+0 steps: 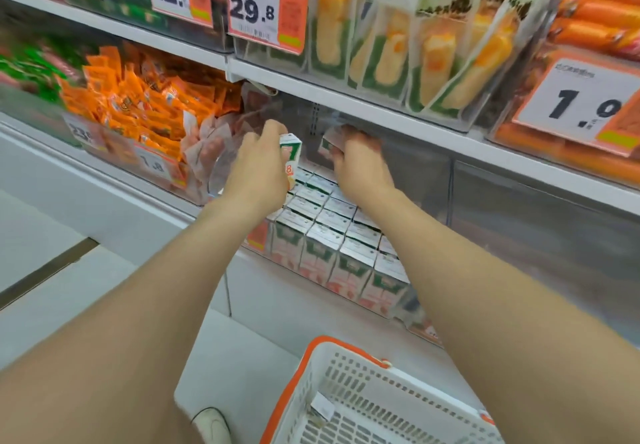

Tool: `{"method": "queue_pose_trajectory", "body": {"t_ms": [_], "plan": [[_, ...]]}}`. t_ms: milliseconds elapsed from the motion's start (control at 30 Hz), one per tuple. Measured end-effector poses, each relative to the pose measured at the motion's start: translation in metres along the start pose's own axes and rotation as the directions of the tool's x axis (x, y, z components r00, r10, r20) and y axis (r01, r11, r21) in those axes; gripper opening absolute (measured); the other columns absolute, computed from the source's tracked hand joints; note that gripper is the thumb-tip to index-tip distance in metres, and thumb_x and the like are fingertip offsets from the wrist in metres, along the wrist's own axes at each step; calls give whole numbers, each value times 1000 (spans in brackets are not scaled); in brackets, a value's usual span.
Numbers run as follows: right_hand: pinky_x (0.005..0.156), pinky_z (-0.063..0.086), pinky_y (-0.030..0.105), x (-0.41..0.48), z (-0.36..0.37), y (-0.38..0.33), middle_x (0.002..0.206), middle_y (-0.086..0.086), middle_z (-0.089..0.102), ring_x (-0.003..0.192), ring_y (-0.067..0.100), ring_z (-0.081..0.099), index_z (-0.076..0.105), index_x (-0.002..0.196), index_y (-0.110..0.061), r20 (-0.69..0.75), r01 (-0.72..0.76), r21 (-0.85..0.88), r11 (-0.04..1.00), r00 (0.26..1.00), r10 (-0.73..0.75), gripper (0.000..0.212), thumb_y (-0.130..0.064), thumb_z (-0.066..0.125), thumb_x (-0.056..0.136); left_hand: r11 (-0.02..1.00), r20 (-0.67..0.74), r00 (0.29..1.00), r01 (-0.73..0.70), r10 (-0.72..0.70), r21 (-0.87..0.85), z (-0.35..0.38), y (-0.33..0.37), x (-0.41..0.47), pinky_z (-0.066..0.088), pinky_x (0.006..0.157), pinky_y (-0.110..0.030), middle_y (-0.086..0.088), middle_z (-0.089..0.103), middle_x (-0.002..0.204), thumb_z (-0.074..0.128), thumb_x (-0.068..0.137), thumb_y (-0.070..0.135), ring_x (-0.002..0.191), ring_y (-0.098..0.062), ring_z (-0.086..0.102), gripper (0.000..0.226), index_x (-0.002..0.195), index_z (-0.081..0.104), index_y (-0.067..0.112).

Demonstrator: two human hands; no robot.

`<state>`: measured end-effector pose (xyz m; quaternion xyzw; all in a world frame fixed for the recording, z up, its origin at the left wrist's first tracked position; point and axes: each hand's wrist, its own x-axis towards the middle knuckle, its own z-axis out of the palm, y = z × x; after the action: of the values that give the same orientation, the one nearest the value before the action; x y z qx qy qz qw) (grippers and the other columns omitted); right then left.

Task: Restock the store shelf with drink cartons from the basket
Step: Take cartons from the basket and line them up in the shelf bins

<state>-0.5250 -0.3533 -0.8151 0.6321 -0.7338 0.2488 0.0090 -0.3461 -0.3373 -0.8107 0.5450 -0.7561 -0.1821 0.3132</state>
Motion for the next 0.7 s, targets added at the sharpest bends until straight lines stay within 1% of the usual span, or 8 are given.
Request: {"method": "queue_pose_trajectory", "body": {"t_ms": [67, 167, 300, 367, 500, 600, 667, 700], "plan": [[97, 53, 43, 18, 14, -4, 133, 21, 58, 119, 41, 60, 50, 140, -10, 105, -30, 8, 1000, 994, 29, 40, -22, 57, 104, 1000, 27, 1000, -8, 8, -8, 4, 1, 0, 52, 92, -50, -12, 43, 120, 58, 99, 1, 100, -42, 54, 54, 145, 42, 25], [91, 52, 38, 40, 27, -8, 139, 19, 53, 122, 38, 59, 36, 148, -7, 240, -108, -18, 994, 965, 109, 54, -14, 59, 100, 1000, 66, 997, 26, -25, -6, 4, 2, 0, 50, 93, -49, -13, 43, 125, 57, 91, -10, 99, -39, 53, 71, 146, 39, 31], [82, 39, 32, 52, 39, -3, 137, 16, 57, 121, 35, 57, 43, 143, -8, 356, -64, -74, 995, 931, 86, 39, -19, 47, 106, 997, 65, 997, 55, -52, -51, 3, 2, 4, 50, 99, -50, -13, 47, 131, 62, 87, -12, 109, -36, 55, 80, 151, 35, 29], [86, 40, 32, 51, 37, 1, 141, 15, 55, 123, 34, 56, 42, 148, -12, 405, -22, -97, 995, 912, 59, 41, -21, 41, 108, 995, 49, 996, 73, -70, -66, 5, 1, 5, 51, 99, -51, -16, 51, 134, 66, 87, -10, 115, -36, 56, 78, 151, 31, 19], [106, 45, 41, 42, 27, 6, 148, 15, 53, 131, 36, 53, 41, 152, -15, 426, 79, -125, 989, 904, -19, 44, -24, 39, 108, 986, -17, 993, 116, -119, -117, 8, -1, 7, 58, 91, -53, -21, 62, 127, 72, 88, -4, 108, -38, 64, 57, 126, 33, 10], [113, 44, 40, 19, 9, -3, 146, 13, 58, 134, 33, 53, 47, 150, -15, 286, 50, 84, 995, 956, -72, 48, -15, 41, 102, 982, -4, 993, 118, -120, -147, 7, 5, 5, 58, 90, -47, -14, 64, 125, 74, 92, 3, 104, -32, 65, 51, 126, 37, 11], [111, 48, 42, -10, -8, -11, 136, 3, 68, 125, 25, 62, 59, 142, -21, 153, -26, 410, 912, 987, -41, 50, -23, 41, 96, 964, 29, 996, 93, -89, -250, 6, 13, 0, 58, 89, -41, -4, 65, 122, 71, 96, 8, 104, -25, 66, 45, 129, 43, 17], [104, 53, 46, -26, -13, -10, 125, -2, 72, 114, 20, 67, 62, 137, -24, 91, -36, 544, 838, 996, -16, 48, -29, 42, 93, 946, 50, 997, 71, -58, -316, 4, 17, -4, 60, 89, -41, -1, 67, 120, 69, 98, 11, 103, -22, 69, 40, 129, 48, 22]]}}
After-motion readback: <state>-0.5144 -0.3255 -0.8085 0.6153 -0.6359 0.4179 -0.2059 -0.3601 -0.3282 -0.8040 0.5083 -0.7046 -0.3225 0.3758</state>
